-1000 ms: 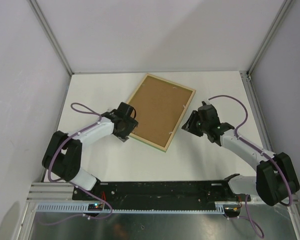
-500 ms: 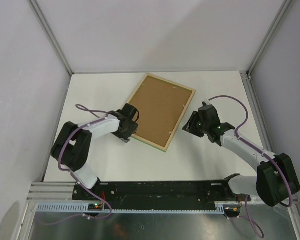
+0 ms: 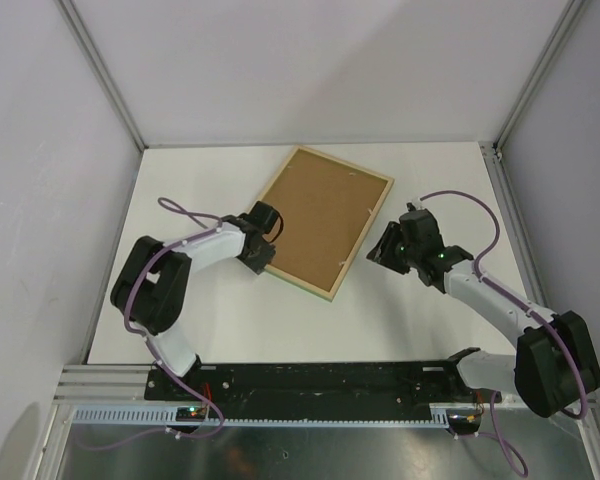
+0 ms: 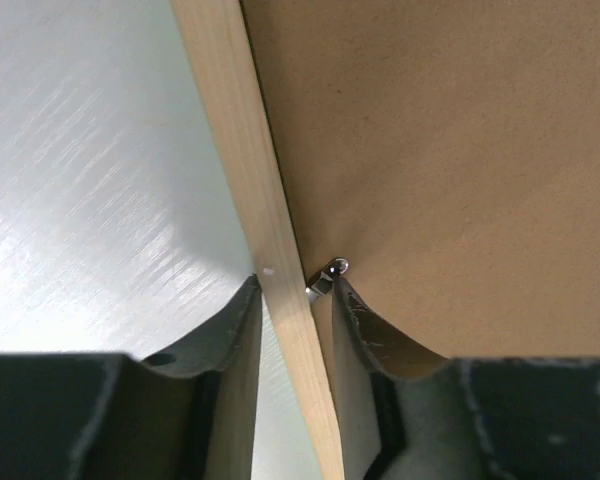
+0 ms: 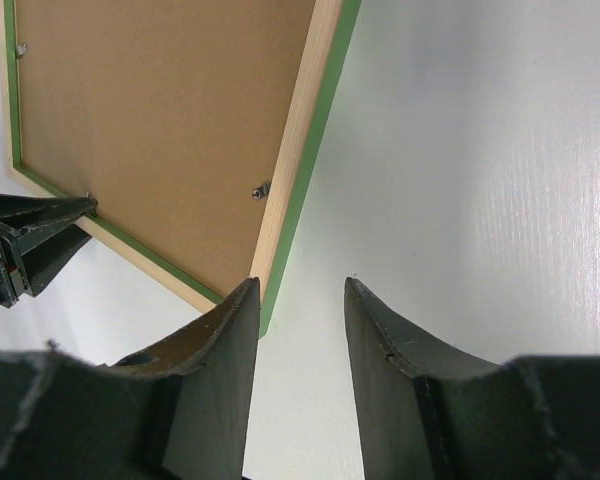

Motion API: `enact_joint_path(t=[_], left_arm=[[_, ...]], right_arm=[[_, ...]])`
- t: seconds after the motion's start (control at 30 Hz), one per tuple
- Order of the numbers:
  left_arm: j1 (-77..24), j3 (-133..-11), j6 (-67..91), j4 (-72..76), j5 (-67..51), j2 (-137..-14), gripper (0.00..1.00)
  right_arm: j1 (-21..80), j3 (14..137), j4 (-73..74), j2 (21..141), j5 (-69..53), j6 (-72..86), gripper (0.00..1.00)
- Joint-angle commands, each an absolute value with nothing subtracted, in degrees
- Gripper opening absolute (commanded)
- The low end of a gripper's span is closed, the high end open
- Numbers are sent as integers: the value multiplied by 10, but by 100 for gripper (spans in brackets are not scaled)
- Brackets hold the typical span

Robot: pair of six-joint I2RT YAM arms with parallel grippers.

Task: Put the photo into the frame
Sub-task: Press the fastener onto the backboard.

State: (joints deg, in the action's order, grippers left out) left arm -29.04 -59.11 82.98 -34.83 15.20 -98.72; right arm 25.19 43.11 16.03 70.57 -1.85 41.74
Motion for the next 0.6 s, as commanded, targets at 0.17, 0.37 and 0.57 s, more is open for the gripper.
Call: enact_joint_path(t=[0.17,0.37,0.57], left_arm=[[-271,-624,583,-358,227,-1047,3],[-225,-618,369,-294,176,-1032,0],[-191,-610,219,-273,106,-1036,0]], right_arm=[[235,447,165,679,-20,401,43],[224,447,158,683,-19,398,43],[214,448,151,688,-10,392,42]])
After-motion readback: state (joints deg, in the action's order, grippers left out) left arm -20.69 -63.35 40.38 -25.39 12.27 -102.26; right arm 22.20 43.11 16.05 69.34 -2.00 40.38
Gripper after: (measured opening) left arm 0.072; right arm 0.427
